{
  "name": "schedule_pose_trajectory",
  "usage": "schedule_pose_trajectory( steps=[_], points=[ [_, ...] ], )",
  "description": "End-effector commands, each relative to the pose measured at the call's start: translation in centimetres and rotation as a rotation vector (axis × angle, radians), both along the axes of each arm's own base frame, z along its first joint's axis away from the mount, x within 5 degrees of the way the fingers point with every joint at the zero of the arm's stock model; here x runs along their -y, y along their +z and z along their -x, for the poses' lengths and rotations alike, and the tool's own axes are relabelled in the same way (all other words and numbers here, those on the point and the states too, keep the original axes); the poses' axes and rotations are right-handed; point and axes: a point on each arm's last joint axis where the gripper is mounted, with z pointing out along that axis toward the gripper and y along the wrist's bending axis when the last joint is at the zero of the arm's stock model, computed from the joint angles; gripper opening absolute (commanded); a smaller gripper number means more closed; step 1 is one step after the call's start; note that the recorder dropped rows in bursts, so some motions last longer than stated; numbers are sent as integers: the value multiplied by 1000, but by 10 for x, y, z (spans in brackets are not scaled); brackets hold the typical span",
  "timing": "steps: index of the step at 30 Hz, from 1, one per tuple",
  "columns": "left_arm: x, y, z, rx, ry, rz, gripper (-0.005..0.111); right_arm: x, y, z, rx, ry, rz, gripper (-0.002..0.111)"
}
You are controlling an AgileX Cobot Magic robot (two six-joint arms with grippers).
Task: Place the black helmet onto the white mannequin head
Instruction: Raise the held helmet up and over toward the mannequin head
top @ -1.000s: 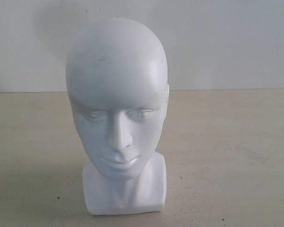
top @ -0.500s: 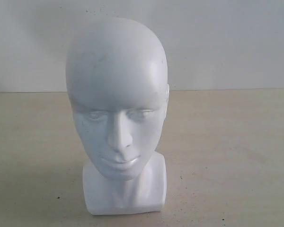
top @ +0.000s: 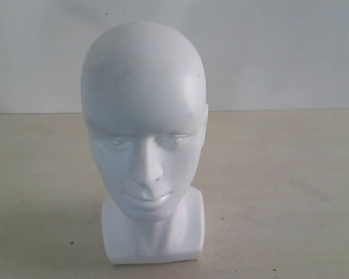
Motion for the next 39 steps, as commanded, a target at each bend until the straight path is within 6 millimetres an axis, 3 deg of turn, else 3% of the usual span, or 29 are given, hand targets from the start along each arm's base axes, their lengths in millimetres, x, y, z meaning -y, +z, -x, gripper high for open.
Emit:
schedule_pose_trajectory(
  steps=[1,12,22,28,39],
  points=[
    [23,10,4,89,-259,-17,4,0,0,0,8,2,6,0],
    [38,21,-8,182,-428,64,4,0,0,0,8,2,6,0],
    [36,17,-12,179,-383,9,4,0,0,0,8,2,6,0],
    [33,23,-9,293,-329,-63,4,0,0,0,8,2,6,0],
    [26,43,-2,439,-521,325,4,0,0,0,8,2,6,0]
  ],
)
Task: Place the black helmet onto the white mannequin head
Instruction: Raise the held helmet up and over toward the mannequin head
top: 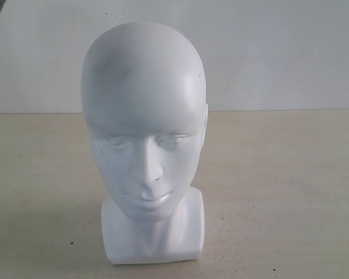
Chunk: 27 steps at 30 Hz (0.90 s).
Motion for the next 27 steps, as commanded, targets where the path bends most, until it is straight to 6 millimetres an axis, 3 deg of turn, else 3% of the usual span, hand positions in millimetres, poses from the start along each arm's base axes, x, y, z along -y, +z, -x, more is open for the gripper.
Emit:
schedule_pose_trajectory(
  steps=[1,11,13,21,27],
  points=[
    [-2,15,11,107,-169,162,4,0,0,0,8,2,6,0],
    [1,18,4,80,-629,407,4,0,0,0,8,2,6,0],
    [0,15,-8,22,-692,481,4,0,0,0,8,2,6,0],
    [4,5,-36,-132,-768,545,4,0,0,0,8,2,6,0],
    [6,20,-41,-151,-851,561,4,0,0,0,8,2,6,0]
  ],
)
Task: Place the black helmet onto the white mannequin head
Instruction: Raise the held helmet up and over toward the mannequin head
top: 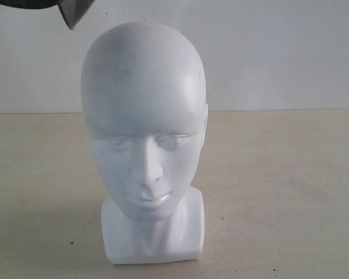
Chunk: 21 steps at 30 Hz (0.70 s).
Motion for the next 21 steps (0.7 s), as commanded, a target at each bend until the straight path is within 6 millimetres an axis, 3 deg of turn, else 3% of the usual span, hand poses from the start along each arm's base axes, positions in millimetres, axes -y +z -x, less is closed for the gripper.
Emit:
schedule_pose_trajectory(
  steps=[1,11,21],
  points=[
    [-4,28,11,115,-106,95,4,0,0,0,8,2,6,0],
    [17,51,-6,133,-237,56,4,0,0,0,8,2,6,0],
    [60,46,-30,87,-349,106,4,0,0,0,8,2,6,0]
  ],
)
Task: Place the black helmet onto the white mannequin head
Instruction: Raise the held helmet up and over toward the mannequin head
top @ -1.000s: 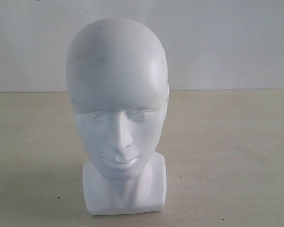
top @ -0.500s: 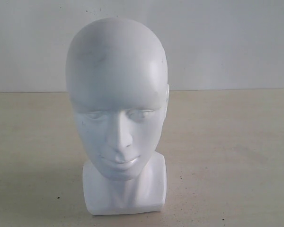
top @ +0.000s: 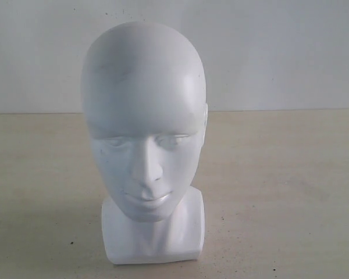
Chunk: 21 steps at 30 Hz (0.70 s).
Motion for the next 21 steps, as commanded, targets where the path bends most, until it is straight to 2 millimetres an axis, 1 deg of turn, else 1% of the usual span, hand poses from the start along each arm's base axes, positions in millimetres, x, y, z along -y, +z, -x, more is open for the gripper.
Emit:
schedule_pose_trajectory(
  steps=[1,3,6,8,10,18,21],
  points=[
    [6,9,7,39,-63,101,4,0,0,0,8,2,5,0],
    [8,9,9,41,-69,107,4,0,0,0,8,2,5,0],
    [7,10,8,58,-22,119,4,0,0,0,8,2,5,0],
    [7,9,7,77,17,112,4,0,1,0,9,2,5,0],
    [11,6,4,75,15,93,4,0,0,0,8,2,5,0],
    [44,-10,-6,17,-41,83,4,0,0,0,8,2,5,0],
    [50,-14,-9,-21,-53,108,4,0,0,0,8,2,5,0]
  ],
)
